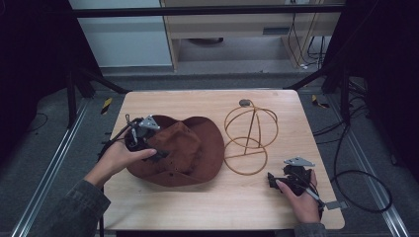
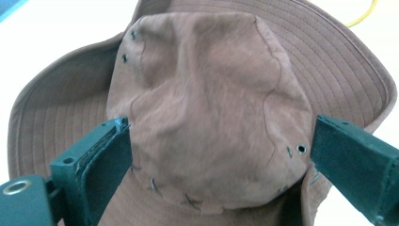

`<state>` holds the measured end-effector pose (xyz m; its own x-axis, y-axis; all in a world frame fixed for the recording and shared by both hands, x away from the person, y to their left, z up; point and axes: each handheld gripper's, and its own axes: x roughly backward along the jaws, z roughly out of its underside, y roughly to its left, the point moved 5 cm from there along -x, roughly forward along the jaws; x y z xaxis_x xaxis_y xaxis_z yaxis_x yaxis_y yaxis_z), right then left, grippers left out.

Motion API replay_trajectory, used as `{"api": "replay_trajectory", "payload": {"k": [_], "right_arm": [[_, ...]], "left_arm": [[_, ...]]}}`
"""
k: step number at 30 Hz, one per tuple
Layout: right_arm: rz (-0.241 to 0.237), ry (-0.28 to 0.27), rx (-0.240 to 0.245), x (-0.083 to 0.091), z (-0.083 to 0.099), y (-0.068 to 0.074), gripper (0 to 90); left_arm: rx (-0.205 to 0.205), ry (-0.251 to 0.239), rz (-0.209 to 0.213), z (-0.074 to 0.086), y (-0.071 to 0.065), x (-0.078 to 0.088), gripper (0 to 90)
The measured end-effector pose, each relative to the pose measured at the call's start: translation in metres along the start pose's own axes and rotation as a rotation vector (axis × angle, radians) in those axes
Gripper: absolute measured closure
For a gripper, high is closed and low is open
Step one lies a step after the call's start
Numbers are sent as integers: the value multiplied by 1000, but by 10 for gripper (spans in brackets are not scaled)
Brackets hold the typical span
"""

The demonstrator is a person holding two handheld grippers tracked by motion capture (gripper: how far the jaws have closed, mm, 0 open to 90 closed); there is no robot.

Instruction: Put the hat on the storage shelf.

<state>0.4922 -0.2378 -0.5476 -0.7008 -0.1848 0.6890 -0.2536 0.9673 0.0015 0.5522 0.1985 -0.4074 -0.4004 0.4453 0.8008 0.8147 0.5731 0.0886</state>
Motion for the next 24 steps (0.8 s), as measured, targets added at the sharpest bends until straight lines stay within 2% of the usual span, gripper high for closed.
{"api": "replay_trajectory", "payload": {"k": [3, 6, 7, 11, 13, 15, 24], "right_arm": [[-1, 0, 0, 0, 0, 0, 4], [-1, 0, 0, 0, 0, 0, 4], [-1, 0, 0, 0, 0, 0, 4], [-2, 0, 1, 0, 0, 0, 4], [-2, 0, 1, 0, 0, 0, 4], [-2, 0, 2, 0, 0, 0, 4], [-3, 0, 2, 0, 0, 0, 4]], "left_arm": [[-22, 13, -1, -4, -1, -3, 51], [-38, 49, 0, -10, 0, -13, 51], [-38, 62, -1, -12, 0, -15, 51], [-31, 60, 8, -18, 2, -21, 62], [-39, 87, -2, -21, 3, -28, 63], [-35, 90, -2, -23, 4, -32, 65], [-20, 130, 12, -25, 8, -45, 83]]}}
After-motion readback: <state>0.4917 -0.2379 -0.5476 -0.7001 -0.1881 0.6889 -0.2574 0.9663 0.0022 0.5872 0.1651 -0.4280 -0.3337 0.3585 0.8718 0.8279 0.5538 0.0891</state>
